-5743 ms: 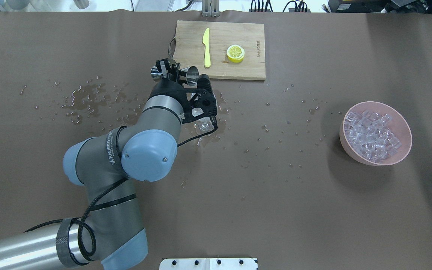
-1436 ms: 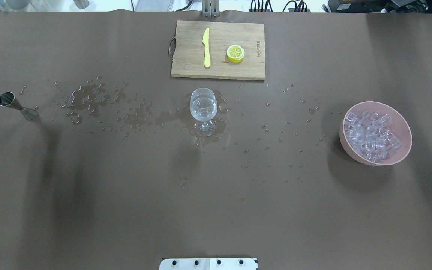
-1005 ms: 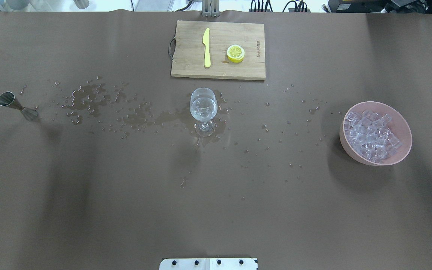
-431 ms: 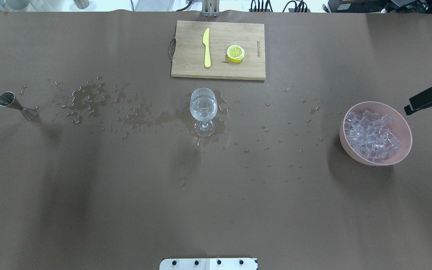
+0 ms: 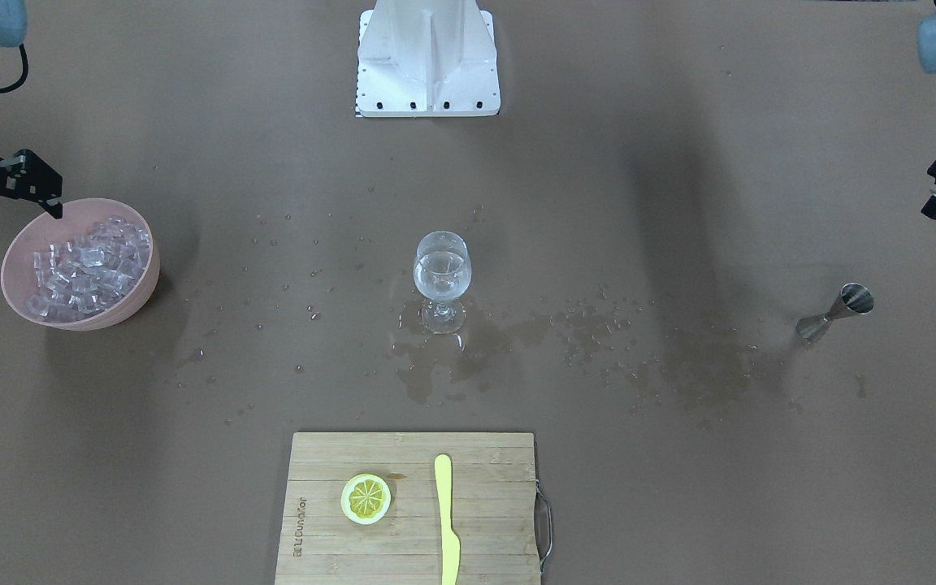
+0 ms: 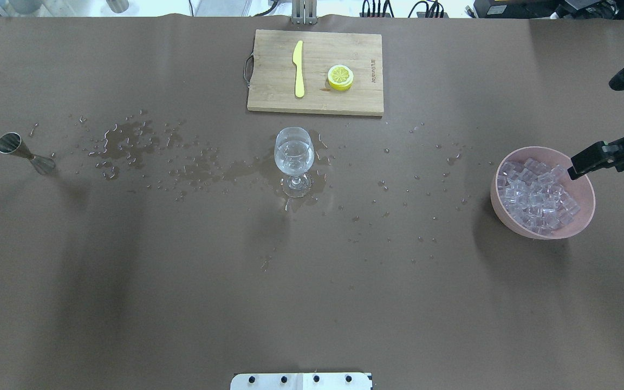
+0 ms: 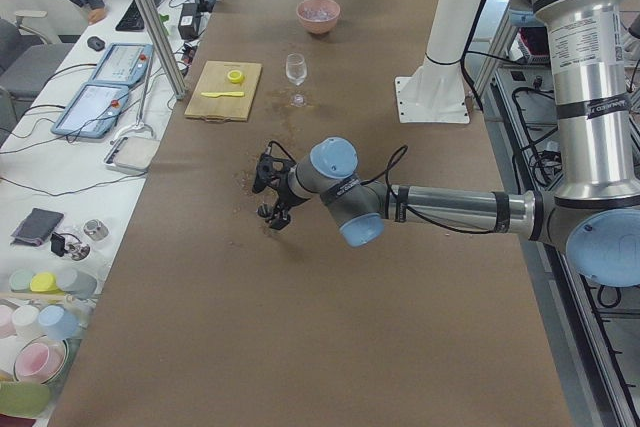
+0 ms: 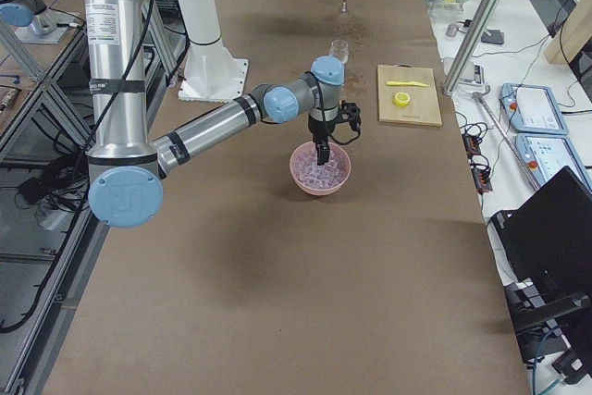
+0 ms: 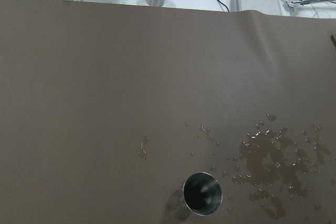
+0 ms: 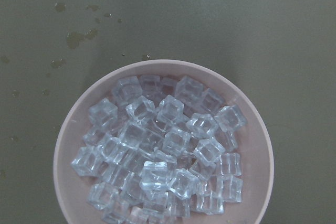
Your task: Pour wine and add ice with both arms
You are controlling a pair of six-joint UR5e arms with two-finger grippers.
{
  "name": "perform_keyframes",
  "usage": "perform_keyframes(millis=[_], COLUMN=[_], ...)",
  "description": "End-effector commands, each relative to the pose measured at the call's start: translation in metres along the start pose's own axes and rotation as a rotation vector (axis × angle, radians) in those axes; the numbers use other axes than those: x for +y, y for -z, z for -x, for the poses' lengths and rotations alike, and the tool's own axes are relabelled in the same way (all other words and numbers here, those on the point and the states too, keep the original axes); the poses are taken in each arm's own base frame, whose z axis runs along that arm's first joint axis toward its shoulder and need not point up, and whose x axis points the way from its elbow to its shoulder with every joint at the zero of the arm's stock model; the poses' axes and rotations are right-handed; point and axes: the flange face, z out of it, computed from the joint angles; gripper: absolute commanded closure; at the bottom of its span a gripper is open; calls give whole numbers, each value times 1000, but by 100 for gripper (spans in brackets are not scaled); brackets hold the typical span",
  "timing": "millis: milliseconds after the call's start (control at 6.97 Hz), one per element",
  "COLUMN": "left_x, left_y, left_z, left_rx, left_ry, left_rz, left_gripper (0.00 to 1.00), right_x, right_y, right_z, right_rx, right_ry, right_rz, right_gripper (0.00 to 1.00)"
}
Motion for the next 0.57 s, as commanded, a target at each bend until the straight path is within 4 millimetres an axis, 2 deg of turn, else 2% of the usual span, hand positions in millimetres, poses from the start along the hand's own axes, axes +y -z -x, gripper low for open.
perform_keyframes(millis=[0, 144, 431], left_x=[-2, -3, -4], left_y=[-1, -2, -1], left_z=[0, -1, -1], left_rx=[-2, 0, -1], left_ry=[-2, -3, -3], left_rz=[-3, -5, -7], left_gripper=[1, 1, 1], right_x=[-16, -18, -24], right_y=[-56, -71, -71], right_z=[-15, -16, 33], right_rx=[-18, -33, -74], right_ry=[47, 27, -53], right_rz=[-12, -23, -26], right_gripper=[10, 12, 14])
